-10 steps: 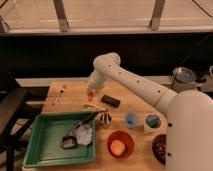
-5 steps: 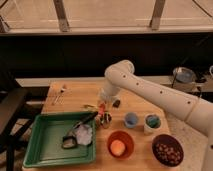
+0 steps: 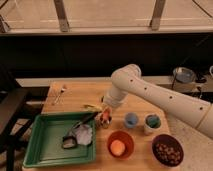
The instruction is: Place pepper in plastic cup
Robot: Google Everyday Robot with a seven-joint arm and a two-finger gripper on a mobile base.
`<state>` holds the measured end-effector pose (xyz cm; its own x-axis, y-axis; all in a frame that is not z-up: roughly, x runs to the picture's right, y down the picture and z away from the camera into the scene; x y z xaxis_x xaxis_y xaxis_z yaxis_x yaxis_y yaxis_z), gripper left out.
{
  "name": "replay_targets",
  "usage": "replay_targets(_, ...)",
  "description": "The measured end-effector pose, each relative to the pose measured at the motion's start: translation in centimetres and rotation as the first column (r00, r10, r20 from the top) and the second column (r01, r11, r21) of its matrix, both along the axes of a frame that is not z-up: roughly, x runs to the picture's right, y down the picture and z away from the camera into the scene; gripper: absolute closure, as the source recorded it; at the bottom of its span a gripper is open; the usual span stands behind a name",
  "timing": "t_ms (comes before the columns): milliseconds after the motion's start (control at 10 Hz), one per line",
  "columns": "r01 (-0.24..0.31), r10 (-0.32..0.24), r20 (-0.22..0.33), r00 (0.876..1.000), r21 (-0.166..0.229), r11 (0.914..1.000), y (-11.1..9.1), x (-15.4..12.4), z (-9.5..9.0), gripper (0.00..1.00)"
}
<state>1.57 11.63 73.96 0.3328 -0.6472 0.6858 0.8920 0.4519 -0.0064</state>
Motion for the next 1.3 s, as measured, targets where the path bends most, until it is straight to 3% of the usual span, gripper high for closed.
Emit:
replay_targets(500,0.009,-0.009,-0.006,1.000,0.001,1.0000,0.1,0.4,-0.3,1.00)
replay_targets(1100,-0.017,0.019,-0.134,0.991,0.010,0.9998,2.4,8.5,-1.5,1.00)
replay_targets(1300,-0.045,0.046,-0.169,0.985,0.014,0.9989,2.8,10.7,-1.0,0.87)
